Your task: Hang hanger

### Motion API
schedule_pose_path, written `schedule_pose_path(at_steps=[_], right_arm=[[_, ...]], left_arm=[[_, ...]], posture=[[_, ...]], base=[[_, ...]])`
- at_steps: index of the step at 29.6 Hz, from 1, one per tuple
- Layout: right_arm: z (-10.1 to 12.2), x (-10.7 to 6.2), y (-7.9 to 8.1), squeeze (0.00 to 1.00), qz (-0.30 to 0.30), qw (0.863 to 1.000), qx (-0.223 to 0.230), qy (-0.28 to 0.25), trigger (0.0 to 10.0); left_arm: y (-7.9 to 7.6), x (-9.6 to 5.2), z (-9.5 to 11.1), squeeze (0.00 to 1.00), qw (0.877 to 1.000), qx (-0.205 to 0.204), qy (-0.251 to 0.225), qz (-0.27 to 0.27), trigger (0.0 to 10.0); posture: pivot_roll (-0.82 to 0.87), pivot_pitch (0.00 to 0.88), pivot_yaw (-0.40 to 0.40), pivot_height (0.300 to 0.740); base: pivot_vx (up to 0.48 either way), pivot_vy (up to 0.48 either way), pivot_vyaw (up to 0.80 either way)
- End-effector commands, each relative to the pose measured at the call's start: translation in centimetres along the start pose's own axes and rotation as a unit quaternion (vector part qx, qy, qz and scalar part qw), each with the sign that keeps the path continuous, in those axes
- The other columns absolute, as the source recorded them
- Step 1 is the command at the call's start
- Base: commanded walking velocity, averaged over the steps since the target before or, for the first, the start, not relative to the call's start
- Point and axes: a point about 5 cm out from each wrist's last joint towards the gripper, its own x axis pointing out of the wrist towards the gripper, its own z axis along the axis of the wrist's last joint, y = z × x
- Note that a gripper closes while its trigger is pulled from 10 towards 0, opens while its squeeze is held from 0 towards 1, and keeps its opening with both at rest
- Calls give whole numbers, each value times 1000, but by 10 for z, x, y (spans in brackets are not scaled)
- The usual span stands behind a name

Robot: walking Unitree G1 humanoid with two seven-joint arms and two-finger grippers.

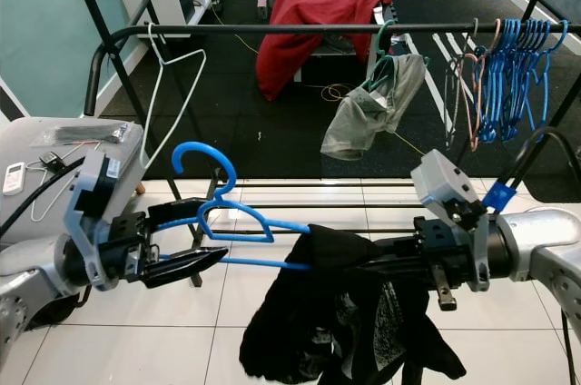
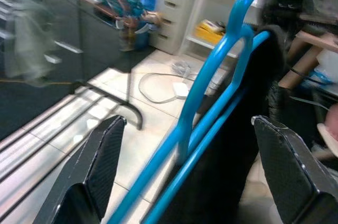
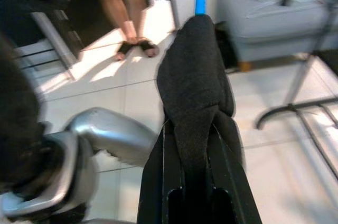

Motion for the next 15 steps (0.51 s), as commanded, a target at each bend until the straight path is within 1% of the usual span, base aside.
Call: schedule_pose_path(at_steps=[1,2,3,4,5,6,7,8,9,12,13,15], right_arm=[[-10,-7,-9,0,-53,999,5,8,0],[-19,-13,-18,0,-105,994,11,15,0],[-19,-13,-18,0,-105,994,11,15,0],[-22,-16,-21,0,-127,992,17,11,0],[-22,-16,-21,0,-127,992,17,11,0],[-22,-17,-23,0,-145,989,26,-8,0],[-20,-16,-24,0,-159,986,28,-30,0],[-20,-16,-24,0,-159,986,28,-30,0],[-17,-12,-24,0,-159,986,22,-39,0],[-17,-8,-22,0,-147,988,17,-35,0],[-18,-3,-23,0,-142,989,9,-27,0],[-21,5,-24,0,-125,992,0,-19,0]], left_arm=[[16,-17,-3,0,998,-2,3,68,10000],[27,-31,-8,0,993,-10,5,122,10000],[27,-31,-8,0,993,-10,5,122,10000],[32,-41,-11,0,989,-17,2,150,10000],[32,-41,-11,0,989,-17,2,150,10000],[35,-52,-15,0,984,-26,-1,176,10000],[34,-57,-19,0,981,-36,-6,193,10000],[34,-57,-19,0,981,-36,-6,193,10000],[31,-58,-23,0,979,-41,-5,197,10000],[28,-56,-27,0,979,-45,-4,198,10000],[26,-51,-30,0,979,-48,-4,200,10000],[24,-40,-35,0,973,-55,-13,222,10000]], posture=[[-107,92,19,740],[-108,94,21,740],[-108,94,21,740],[-108,94,21,740],[-108,94,21,740],[-102,94,21,740],[-98,93,22,740],[-98,93,22,740],[-96,92,22,740],[-93,90,20,740],[-90,87,17,740],[-83,81,10,740]], base=[[0,0,0],[0,0,0],[0,0,0],[0,0,0],[0,0,0],[0,0,0],[0,0,0],[0,0,0],[0,0,0],[0,0,0],[0,0,769],[0,0,769]])
